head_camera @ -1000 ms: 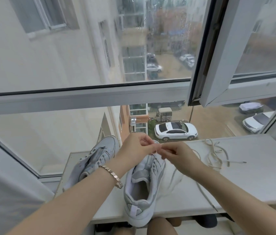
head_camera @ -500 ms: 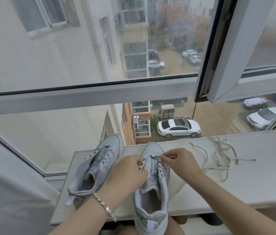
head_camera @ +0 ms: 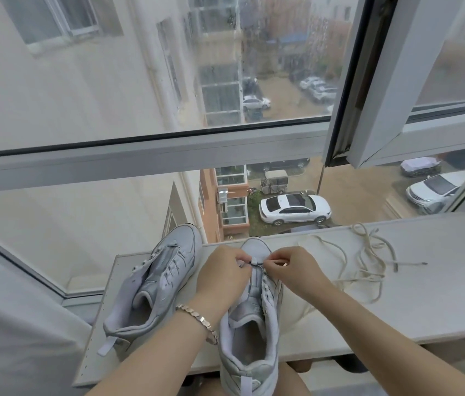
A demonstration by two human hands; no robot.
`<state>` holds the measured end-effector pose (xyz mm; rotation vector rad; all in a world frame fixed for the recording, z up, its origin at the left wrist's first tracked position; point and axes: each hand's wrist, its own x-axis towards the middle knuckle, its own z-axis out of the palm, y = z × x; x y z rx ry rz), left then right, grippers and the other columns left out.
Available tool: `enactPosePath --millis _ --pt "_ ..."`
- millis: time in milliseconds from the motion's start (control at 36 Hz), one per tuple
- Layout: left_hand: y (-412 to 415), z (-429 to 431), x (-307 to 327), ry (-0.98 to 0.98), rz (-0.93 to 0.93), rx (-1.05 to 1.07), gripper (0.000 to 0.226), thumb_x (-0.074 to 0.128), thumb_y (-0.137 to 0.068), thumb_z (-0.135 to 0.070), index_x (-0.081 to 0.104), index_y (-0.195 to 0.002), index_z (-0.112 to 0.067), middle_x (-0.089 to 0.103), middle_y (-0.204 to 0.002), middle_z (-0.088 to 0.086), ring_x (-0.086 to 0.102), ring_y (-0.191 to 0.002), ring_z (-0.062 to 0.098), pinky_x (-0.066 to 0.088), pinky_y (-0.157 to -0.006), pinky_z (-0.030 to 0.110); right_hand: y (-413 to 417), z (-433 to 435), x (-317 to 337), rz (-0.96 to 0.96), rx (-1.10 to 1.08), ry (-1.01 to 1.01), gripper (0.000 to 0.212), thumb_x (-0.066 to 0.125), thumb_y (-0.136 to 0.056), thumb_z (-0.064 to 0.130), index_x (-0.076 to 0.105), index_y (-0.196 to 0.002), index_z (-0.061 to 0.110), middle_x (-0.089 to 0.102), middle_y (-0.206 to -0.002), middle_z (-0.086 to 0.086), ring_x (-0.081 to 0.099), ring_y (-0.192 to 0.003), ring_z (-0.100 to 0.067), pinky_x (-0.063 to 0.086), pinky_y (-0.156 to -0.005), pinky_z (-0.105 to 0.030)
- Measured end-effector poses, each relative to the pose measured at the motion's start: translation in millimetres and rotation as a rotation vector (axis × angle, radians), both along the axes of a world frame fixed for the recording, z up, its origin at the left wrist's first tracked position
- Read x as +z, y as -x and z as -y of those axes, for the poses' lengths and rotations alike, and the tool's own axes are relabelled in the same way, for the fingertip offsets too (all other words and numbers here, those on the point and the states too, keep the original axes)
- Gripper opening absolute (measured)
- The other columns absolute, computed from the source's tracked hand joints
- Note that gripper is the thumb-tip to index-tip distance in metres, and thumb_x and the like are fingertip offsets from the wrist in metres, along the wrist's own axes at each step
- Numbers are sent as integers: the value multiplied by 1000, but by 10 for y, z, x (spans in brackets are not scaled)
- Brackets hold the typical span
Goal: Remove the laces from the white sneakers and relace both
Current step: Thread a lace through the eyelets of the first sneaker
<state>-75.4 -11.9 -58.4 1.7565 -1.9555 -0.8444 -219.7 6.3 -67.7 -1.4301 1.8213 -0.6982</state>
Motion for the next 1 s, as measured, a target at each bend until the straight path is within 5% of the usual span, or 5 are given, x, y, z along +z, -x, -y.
enactPosePath --millis 250,528,778,833,1000 --pt "36 37 12 49 4 39 7 66 -83 -26 73 -80 -24 68 -92 -6 60 -90 13 49 -77 27 -111 -25 -83 381 -221 20 29 65 -78 7 63 -51 18 46 -38 13 39 -38 1 30 -43 -9" --pt "59 -9 48 100 169 9 15 54 -92 -31 68 -91 -27 61 -102 -4 58 -92 19 46 -74 29 -258 -87 -164 679 -445 26 13 64 -79 4 65 -71 -6 57 -66 -6 50 -65 -14 39 -54 -19" --pt "73 -19 51 107 184 35 14 53 -92 -30 67 -89 -29 62 -103 -5 59 -91 18 44 -71 27 -321 -99 -165 699 -489 41 31 62 -80 4 65 -50 12 59 -66 -7 52 -66 -17 43 -66 -28" --pt "71 -17 53 105 185 43 14 53 -91 -31 67 -88 -30 62 -103 -6 59 -91 18 43 -70 26 -345 -115 -186 649 -455 67 25 61 -81 6 63 -57 3 56 -63 -8 50 -67 -17 40 -67 -29" --pt "70 -18 37 102 209 62 13 55 -91 -33 67 -88 -31 61 -104 -5 59 -93 19 41 -69 26 -294 -114 -168 368 -294 90 23 64 -78 14 68 -55 17 65 -62 -12 52 -58 -9 40 -59 -22"
